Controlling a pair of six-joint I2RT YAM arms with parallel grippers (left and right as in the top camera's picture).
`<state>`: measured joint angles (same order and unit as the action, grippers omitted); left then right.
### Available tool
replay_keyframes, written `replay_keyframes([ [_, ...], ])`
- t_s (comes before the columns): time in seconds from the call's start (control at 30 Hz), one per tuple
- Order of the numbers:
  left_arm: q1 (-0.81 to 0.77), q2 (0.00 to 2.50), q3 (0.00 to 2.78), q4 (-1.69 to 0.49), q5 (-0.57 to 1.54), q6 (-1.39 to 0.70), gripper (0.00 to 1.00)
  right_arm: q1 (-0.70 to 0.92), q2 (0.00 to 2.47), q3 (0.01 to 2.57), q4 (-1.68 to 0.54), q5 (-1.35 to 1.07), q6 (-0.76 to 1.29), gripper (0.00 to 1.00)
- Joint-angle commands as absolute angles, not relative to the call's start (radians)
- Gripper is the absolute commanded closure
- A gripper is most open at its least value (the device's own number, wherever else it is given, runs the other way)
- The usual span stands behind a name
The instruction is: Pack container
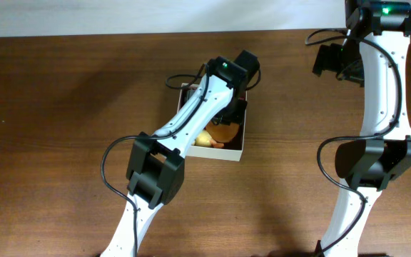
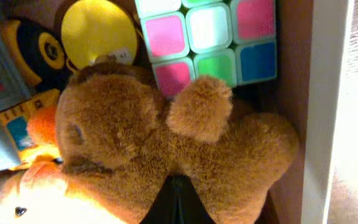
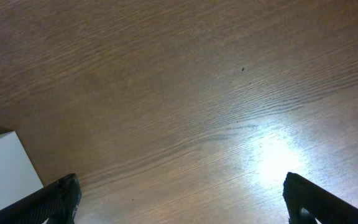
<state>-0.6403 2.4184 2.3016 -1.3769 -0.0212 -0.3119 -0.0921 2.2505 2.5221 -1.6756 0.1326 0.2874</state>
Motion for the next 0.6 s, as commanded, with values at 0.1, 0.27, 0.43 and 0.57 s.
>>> replay_keyframes([
  [0.1,-0.640,2.429,2.271,-1.352,0.005,-0.326,0.98,-0.092,2.247,2.521,-1.675,0.143,0.289,0.01],
  [0.27,-0.640,2.431,2.271,-1.340,0.005,-0.325,0.98,-0.092,2.247,2.521,-1.675,0.143,0.289,0.01],
  [0.43,-0.640,2.437,2.270,-1.345,0.000,-0.325,0.98,-0.092,2.247,2.521,-1.675,0.143,0.289,0.01],
  [0.57,-0.640,2.442,2.244,-1.319,0.002,-0.326,0.98,-0.092,2.247,2.521,-1.675,0.143,0.289,0.01],
])
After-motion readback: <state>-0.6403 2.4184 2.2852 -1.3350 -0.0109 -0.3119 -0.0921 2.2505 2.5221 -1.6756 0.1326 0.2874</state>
